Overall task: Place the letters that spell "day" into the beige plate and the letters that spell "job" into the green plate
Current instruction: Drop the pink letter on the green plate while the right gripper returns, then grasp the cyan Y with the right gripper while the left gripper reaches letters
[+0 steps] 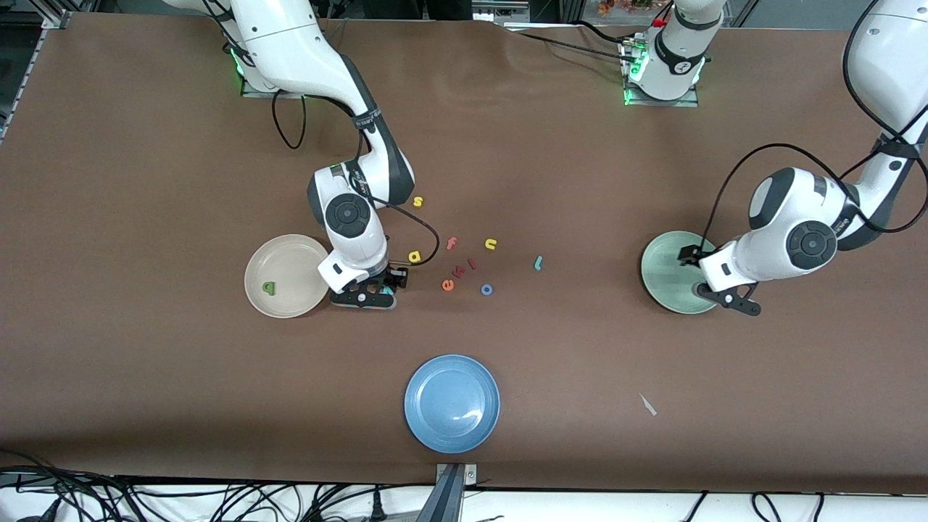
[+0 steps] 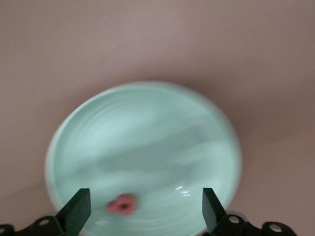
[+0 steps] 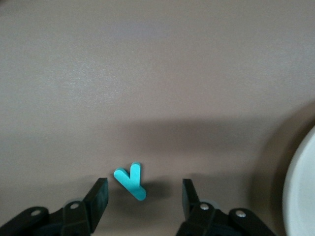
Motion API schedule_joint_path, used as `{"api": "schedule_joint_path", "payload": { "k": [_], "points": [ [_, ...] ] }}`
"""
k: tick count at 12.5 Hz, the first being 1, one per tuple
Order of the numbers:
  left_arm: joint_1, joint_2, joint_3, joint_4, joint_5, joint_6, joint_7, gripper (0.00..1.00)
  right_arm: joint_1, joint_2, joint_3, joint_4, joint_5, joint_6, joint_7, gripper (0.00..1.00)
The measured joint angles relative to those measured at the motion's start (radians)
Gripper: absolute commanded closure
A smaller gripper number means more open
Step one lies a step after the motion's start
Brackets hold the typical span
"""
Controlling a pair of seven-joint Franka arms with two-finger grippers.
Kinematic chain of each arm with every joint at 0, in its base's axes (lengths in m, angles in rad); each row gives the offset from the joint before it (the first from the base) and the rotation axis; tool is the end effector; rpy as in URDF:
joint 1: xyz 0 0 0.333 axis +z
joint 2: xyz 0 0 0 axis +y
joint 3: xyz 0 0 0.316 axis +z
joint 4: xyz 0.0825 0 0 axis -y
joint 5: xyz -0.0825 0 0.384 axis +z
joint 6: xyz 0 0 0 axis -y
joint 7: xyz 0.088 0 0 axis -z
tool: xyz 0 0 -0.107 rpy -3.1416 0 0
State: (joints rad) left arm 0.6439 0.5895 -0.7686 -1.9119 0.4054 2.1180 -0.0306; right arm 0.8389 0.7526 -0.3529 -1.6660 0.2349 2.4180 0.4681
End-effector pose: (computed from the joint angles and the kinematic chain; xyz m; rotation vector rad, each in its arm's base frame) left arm 0.6018 -0.0373 0.2451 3.0273 -0.4516 -0.2845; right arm 0.5924 0.3456 0.1924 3.0941 -0.0937 0.1302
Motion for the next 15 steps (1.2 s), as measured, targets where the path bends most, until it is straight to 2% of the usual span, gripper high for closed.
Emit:
{"api": "schedule_joint_path", "payload": {
  "k": [3,7,8,10,12,15],
  "points": [
    [-0.165,0.002,-0.012,0.031,-0.057,0.000,-0.275,0.02,0.007,0.008,0.001,0.000,0.000,0.011,0.020,0.33],
    [-0.383,0.052,-0.007,0.104,-0.059,0.003,-0.583,0.18,0.010,0.016,0.001,0.000,0.000,0.024,0.027,0.44],
    [-0.422,0.076,-0.003,0.127,-0.059,0.003,-0.618,0.23,0.010,0.016,0.001,0.000,0.000,0.025,0.028,0.46],
    [-0.490,0.120,0.014,0.154,-0.059,0.037,-0.667,0.25,0.011,0.018,0.001,0.000,0.000,0.028,0.029,0.50],
    [-0.548,0.149,0.065,0.160,-0.059,0.104,-0.687,0.26,0.013,0.023,0.001,0.000,0.000,0.032,0.029,0.55],
    [-0.626,0.173,0.153,0.165,-0.059,0.168,-0.692,0.33,0.014,0.025,0.001,0.000,0.001,0.038,0.029,0.74]
  ]
}}
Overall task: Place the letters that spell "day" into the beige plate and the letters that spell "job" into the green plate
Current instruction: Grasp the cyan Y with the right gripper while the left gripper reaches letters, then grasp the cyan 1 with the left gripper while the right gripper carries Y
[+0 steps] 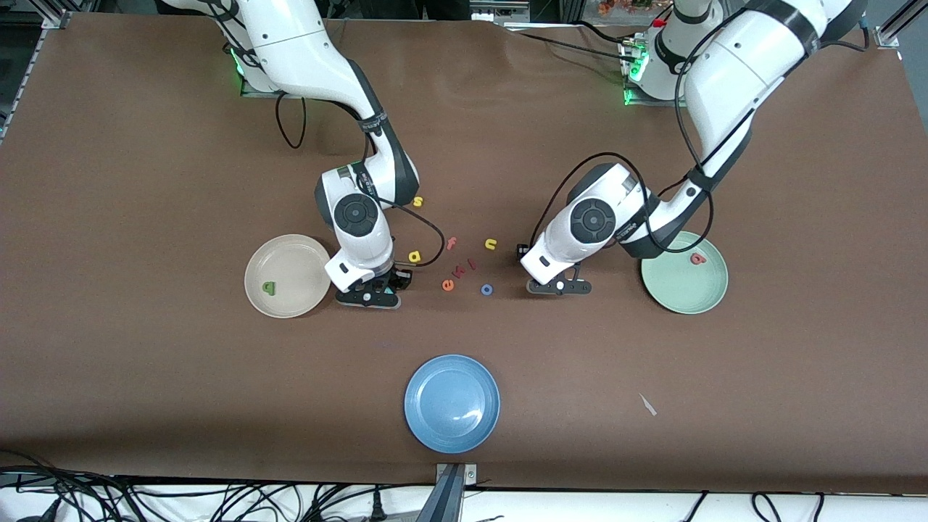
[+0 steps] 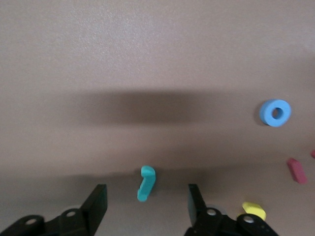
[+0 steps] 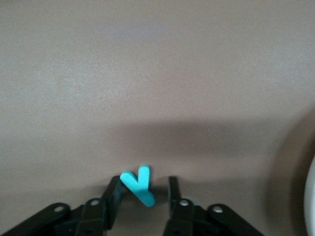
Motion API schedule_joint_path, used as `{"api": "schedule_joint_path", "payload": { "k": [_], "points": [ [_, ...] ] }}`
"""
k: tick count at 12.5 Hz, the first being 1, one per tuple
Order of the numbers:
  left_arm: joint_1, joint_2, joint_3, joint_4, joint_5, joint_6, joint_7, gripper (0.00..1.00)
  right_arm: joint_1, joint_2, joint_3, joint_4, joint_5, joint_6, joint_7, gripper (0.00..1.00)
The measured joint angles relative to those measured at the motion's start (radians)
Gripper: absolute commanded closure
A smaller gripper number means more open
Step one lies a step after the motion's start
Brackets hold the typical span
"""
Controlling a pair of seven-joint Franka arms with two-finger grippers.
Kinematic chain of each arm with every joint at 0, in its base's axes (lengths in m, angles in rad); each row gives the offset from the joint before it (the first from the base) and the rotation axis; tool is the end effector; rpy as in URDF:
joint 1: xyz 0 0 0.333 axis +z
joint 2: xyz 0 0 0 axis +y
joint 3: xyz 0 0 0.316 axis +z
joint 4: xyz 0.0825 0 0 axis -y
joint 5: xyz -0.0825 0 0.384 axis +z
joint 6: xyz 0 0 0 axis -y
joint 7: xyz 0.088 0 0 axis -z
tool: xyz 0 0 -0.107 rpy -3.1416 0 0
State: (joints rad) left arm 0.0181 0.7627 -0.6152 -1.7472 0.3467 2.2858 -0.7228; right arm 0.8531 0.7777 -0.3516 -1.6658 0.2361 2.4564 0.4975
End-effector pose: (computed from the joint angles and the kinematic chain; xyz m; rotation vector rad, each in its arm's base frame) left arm 0.5635 -0.3330 0.1938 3.0396 0.0078 -0.2244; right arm 0.5881 0.3538 0.1795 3.0929 -0.1128 0.1592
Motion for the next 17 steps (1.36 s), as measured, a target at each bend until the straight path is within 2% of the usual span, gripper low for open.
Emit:
{"api": "schedule_joint_path", "payload": {
  "k": [2,4,6,7,10,13,17],
  "points": [
    [-0.007,0.009,0.008,0.002,0.000,0.010,0.000,0.38,0.001,0.000,0.000,0.001,0.001,0.002,0.000,0.89],
    [-0.009,0.016,0.009,0.002,0.000,0.010,0.000,0.41,0.001,0.000,0.000,0.001,0.001,0.002,-0.001,0.95],
    [-0.020,0.025,0.017,0.002,0.000,0.010,0.000,0.45,0.001,-0.001,-0.003,0.002,0.001,-0.001,-0.002,0.95],
    [-0.026,0.029,0.022,0.002,0.000,0.010,0.000,0.51,0.000,-0.003,-0.007,0.006,0.001,-0.013,-0.002,0.95],
    [-0.031,0.034,0.026,0.007,0.000,0.008,0.000,0.80,-0.043,-0.035,-0.027,0.058,0.001,-0.164,-0.075,0.95],
    [-0.030,0.033,0.027,0.010,0.000,0.007,0.000,1.00,-0.150,-0.124,-0.039,0.100,0.002,-0.353,-0.256,0.95],
    [-0.026,0.030,0.029,0.021,0.002,-0.005,0.014,1.00,-0.219,-0.194,-0.103,0.092,0.013,-0.489,-0.473,0.94]
  ]
}}
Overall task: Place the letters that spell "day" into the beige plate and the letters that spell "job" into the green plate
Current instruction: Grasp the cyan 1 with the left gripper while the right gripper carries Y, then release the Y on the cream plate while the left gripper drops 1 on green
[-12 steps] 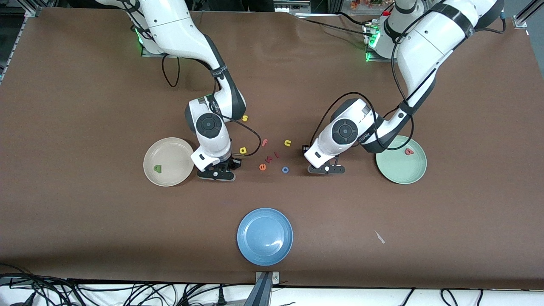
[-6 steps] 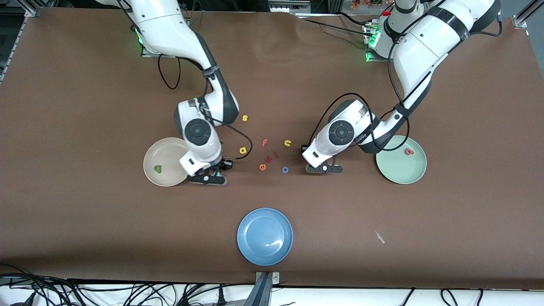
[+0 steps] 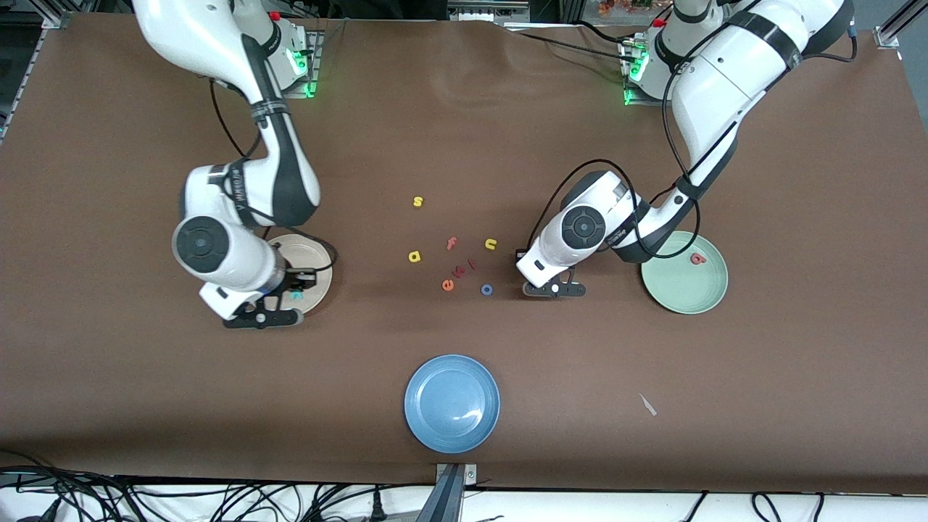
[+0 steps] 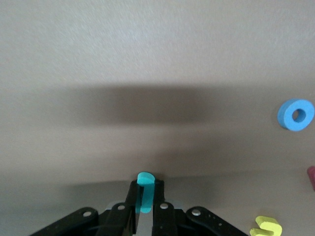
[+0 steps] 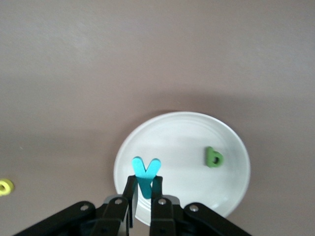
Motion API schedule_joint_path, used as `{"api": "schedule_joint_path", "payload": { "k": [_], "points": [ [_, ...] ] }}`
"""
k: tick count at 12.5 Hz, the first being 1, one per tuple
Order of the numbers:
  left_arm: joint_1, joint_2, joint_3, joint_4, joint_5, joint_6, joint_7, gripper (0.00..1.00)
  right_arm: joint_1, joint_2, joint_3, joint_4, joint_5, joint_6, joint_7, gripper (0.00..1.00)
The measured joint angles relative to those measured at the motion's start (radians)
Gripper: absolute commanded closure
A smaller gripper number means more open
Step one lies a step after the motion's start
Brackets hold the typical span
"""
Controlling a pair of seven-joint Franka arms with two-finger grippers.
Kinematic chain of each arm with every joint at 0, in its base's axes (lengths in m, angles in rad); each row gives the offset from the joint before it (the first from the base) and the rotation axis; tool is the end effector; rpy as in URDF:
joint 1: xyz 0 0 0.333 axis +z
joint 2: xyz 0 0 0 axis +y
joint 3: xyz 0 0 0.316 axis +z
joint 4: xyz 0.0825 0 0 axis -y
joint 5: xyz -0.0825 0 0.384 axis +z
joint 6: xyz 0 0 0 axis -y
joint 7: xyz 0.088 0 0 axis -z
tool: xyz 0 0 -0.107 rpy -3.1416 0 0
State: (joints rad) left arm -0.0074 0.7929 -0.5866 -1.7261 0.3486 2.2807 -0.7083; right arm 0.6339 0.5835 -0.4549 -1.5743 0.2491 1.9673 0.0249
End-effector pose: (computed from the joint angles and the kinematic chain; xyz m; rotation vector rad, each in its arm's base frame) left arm 0.5650 -0.3329 0.1772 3.0522 -0.0098 -0.2482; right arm 0.6536 0.1770 0.3163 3.0943 0.1436 -0.1898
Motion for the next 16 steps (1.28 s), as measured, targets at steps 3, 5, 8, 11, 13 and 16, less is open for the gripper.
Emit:
{"api": "schedule_joint_path", "payload": {
  "k": [3,5,8,11,13,16],
  "points": [
    [0.059,-0.077,-0.010,0.037,-0.004,-0.199,0.142,1.00,0.000,-0.016,-0.012,-0.083,0.006,0.051,-0.041,0.92],
    [0.160,-0.154,-0.027,0.040,-0.022,-0.348,0.300,1.00,0.001,-0.037,-0.012,-0.169,0.006,0.132,-0.060,0.72],
    [0.300,-0.177,-0.027,0.015,-0.024,-0.417,0.513,1.00,0.002,-0.063,-0.011,-0.254,0.007,0.210,-0.064,0.17],
    [0.395,-0.150,-0.019,-0.031,-0.018,-0.417,0.651,0.97,0.005,-0.079,-0.008,-0.271,0.011,0.220,-0.056,0.17],
    [0.433,-0.122,-0.015,-0.046,0.023,-0.417,0.688,0.57,0.010,-0.087,0.013,-0.269,0.016,0.226,0.004,0.17],
    [0.451,-0.094,-0.017,-0.051,0.043,-0.413,0.693,0.00,0.028,-0.100,0.100,-0.238,0.019,0.243,0.198,0.17]
  ]
}}
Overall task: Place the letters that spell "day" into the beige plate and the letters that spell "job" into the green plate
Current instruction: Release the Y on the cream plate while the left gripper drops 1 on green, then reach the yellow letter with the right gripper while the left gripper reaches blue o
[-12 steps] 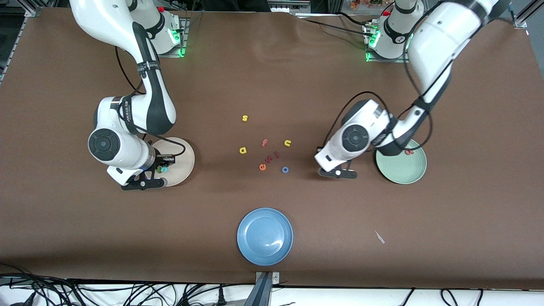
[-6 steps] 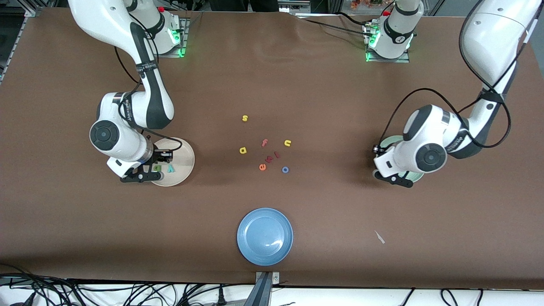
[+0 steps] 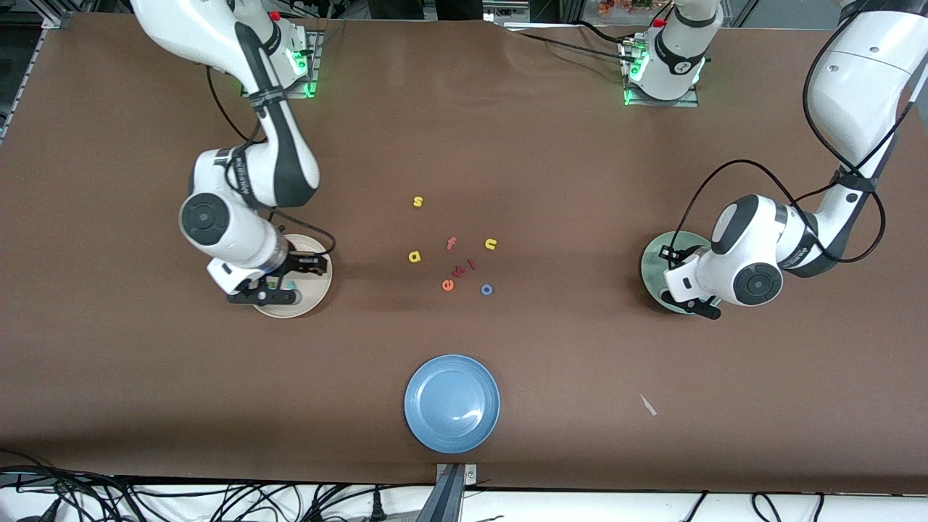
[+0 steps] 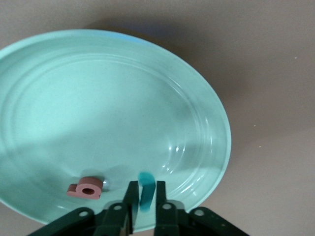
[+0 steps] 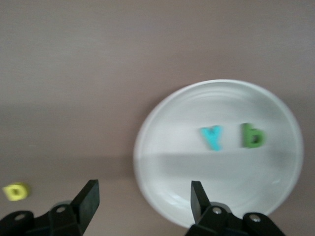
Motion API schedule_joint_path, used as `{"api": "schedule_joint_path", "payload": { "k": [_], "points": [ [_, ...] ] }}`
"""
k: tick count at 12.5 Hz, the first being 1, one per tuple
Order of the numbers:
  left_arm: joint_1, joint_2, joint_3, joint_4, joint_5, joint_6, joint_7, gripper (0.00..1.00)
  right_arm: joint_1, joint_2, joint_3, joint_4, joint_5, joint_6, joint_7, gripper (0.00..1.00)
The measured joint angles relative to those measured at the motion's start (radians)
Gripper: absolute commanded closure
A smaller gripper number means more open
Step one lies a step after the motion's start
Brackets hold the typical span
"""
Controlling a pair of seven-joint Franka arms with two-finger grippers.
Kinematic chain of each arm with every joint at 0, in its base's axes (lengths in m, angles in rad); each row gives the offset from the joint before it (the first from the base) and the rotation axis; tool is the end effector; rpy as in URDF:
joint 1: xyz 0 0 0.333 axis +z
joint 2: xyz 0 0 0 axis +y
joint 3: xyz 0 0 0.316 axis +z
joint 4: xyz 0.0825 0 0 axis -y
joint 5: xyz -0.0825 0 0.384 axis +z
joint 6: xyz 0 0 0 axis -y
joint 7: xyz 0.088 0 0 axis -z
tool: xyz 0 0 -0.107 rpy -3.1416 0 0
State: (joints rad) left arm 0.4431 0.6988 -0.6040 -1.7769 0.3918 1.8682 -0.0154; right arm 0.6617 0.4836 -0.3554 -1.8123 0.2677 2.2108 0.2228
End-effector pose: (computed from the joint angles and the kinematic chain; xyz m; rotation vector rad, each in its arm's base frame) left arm 0.5985 -0.0501 0.1910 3.0048 -0.5011 -0.7071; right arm 0.6049 0.2178 0.2842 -3.1061 0.0757 0.0877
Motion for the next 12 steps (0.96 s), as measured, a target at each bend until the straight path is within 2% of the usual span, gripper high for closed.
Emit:
{"api": "schedule_joint_path", "payload": {
  "k": [3,5,7,9,12],
  "points": [
    [-0.002,-0.001,-0.038,0.026,-0.061,0.003,-0.062,0.00,0.075,0.006,0.039,0.016,0.000,0.045,0.170,0.14],
    [-0.013,-0.001,-0.103,0.048,-0.086,0.010,-0.241,0.00,0.155,0.041,0.044,0.012,0.000,0.119,0.278,0.14],
    [-0.082,-0.001,-0.136,0.080,-0.087,0.032,-0.445,0.00,0.234,0.119,0.046,0.006,0.000,0.245,0.374,0.14],
    [-0.174,0.000,-0.135,0.093,-0.110,0.117,-0.620,0.00,0.277,0.203,0.046,0.006,0.000,0.348,0.414,0.14],
    [-0.270,0.018,-0.125,0.093,-0.142,0.268,-0.850,0.00,0.282,0.230,0.042,0.008,0.000,0.371,0.417,0.15]
  ]
}}
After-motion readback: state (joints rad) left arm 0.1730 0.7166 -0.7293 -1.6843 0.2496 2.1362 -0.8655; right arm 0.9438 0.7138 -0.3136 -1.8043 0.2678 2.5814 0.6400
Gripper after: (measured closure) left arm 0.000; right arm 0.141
